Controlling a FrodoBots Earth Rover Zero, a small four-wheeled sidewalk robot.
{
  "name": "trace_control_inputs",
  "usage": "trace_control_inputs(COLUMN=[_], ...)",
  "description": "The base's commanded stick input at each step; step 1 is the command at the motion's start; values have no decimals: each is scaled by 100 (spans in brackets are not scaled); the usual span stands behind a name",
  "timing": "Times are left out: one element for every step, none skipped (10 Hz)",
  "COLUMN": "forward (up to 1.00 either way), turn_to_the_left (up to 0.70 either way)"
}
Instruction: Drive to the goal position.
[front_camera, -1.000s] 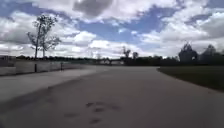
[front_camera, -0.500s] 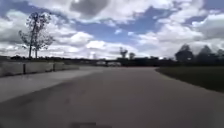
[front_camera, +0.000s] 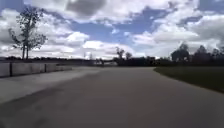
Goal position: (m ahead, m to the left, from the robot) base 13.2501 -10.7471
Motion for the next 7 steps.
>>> trace_control_inputs(forward=[100, 100, 100, 100, 100, 100, 100], turn_to_the_left=[-12, -12, -12, -12, -12, -12, -12])
